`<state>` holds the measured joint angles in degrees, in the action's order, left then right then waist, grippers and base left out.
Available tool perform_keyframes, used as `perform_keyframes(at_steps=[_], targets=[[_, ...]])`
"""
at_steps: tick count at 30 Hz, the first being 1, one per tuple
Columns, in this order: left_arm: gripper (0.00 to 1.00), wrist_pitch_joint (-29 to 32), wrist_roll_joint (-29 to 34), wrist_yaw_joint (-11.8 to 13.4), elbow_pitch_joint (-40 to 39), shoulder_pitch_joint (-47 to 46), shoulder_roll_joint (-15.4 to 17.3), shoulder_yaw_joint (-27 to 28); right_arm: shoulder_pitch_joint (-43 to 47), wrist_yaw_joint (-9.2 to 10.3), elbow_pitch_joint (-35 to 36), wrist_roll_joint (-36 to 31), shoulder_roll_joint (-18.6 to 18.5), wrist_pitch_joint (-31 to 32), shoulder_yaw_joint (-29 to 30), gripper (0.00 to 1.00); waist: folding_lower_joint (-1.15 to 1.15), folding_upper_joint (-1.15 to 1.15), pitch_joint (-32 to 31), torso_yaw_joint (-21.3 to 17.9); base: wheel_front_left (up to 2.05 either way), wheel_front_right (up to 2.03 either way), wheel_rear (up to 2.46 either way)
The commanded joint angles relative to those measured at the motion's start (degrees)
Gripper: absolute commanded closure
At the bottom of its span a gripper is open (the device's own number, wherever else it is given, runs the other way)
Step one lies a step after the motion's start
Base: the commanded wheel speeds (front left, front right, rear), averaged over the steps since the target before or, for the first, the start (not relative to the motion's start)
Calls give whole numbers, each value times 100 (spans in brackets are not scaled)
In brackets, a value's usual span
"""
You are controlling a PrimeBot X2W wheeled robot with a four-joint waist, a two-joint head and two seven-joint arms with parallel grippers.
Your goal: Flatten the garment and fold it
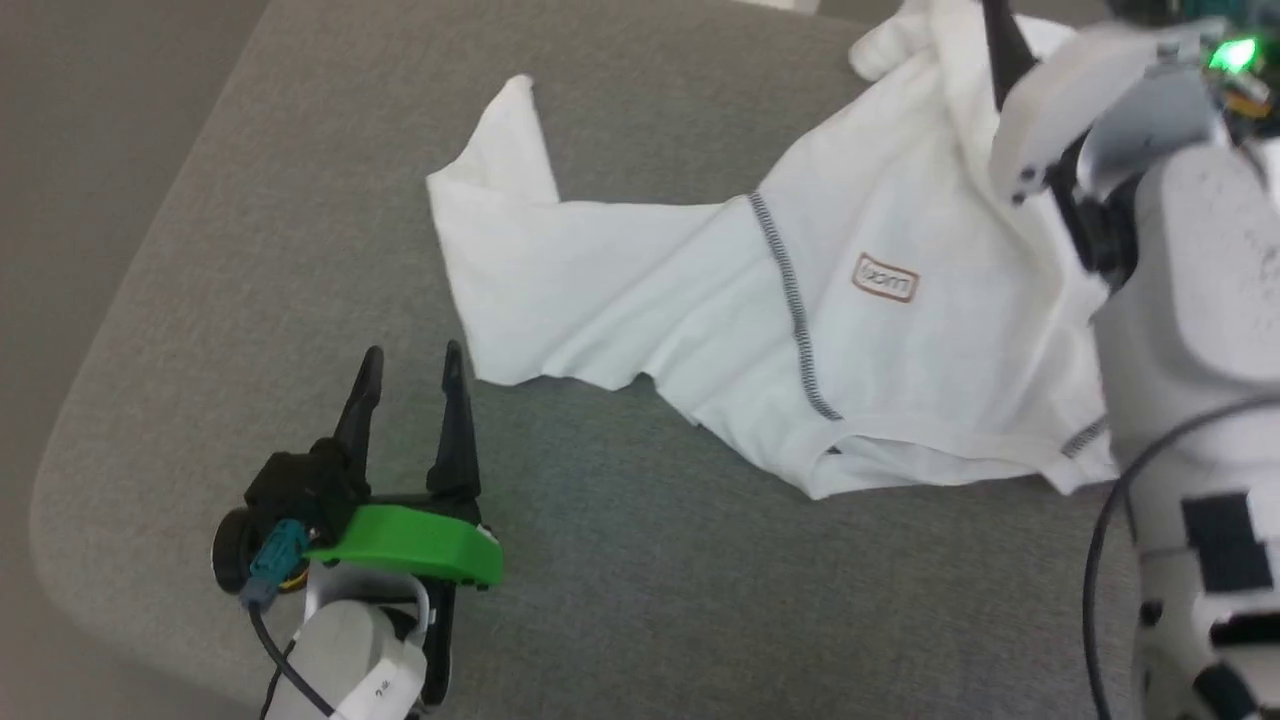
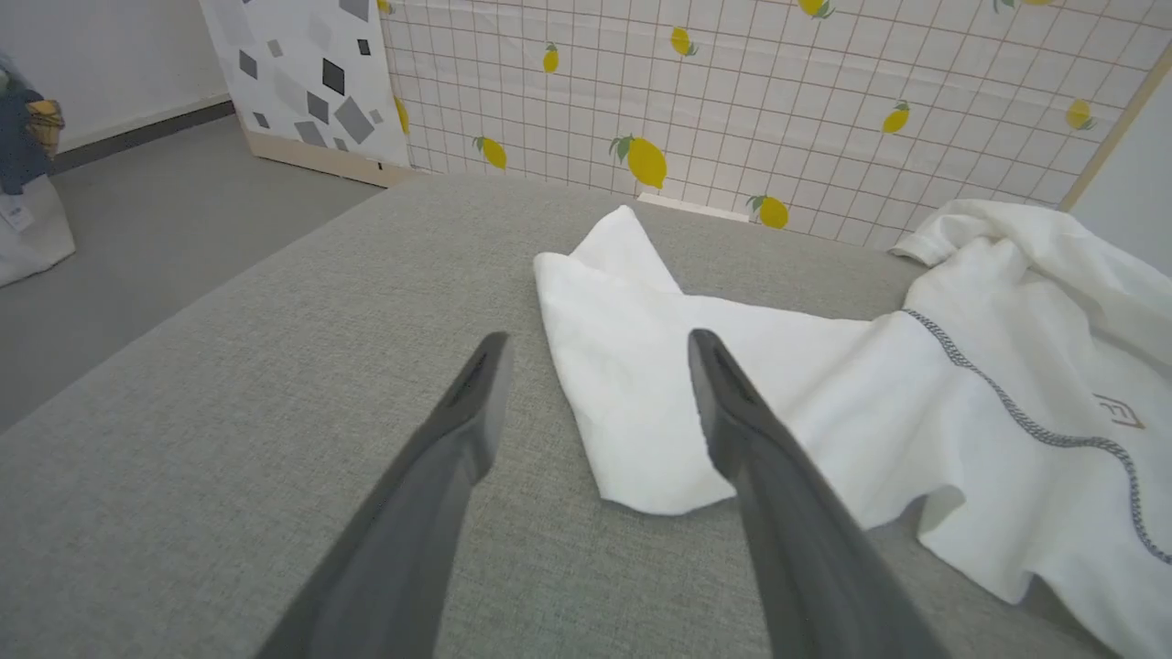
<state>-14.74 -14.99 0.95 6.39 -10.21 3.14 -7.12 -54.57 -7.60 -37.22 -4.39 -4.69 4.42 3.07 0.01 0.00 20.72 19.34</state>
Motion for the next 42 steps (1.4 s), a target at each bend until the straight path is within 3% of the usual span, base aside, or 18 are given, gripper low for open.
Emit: perform_keyframes(at_steps=[1, 8, 13, 19, 23, 27, 29, 37, 38, 40, 42], targets=[[0, -26, 90, -36, 6, 66, -15, 31, 326, 11, 131, 116, -8, -172, -9, 0, -1, 0, -615, -645, 0, 0, 0], [0, -26, 198, -107, 83, 291, 4, 101, 2236, 11, 1383, 605, 88, -781, 322, 0, -1, 0, -1126, -1231, 0, 0, 0], [0, -26, 201, -124, 176, 423, 10, 96, 3729, 11, 2277, 826, 168, -644, 771, 0, -1, 0, -1349, -1490, 0, 0, 0], [0, 130, 63, -234, 201, 421, 19, 5, 4713, 11, 2916, 1476, 178, -426, 1011, 0, -1, 0, -1362, -1756, 0, 0, 0], [0, 1083, -61, -329, 307, 122, 58, -181, 4906, 11, 3162, 1584, 179, -335, 1112, 0, -1, 0, -1326, -1873, 0, 0, 0], [0, 2683, -209, 30, 708, -231, 141, -80, 4938, 11, 3323, 1586, 180, -275, 1112, 0, -1, 0, -1262, -1998, 0, 0, 0], [0, 3198, -274, 133, 779, -419, 200, -23, 4931, 11, 3375, 1611, 180, -269, 1114, 0, -1, 0, -1211, -2061, 0, 0, 0], [0, 4061, -308, 453, 1024, -606, 400, 111, 4881, 11, 3416, 1681, 180, -325, 1052, 0, -1, 0, -948, -2278, 0, 0, 0], [7, 4078, -341, 464, 1044, -591, 390, 127, 4876, 11, 3417, 1677, 180, -336, 1062, 0, -1, 0, -933, -2287, 0, 0, 0], [98, 3935, -406, 459, 1026, -570, 370, 176, 4868, 11, 3424, 1668, 180, -351, 1074, 0, -1, 0, -903, -2300, 0, 0, 0], [100, 3871, -514, 416, 1024, -507, 331, 202, 4873, 11, 3424, 1621, 180, -331, 1077, 0, -1, 0, -895, -2297, 0, 0, 0]])
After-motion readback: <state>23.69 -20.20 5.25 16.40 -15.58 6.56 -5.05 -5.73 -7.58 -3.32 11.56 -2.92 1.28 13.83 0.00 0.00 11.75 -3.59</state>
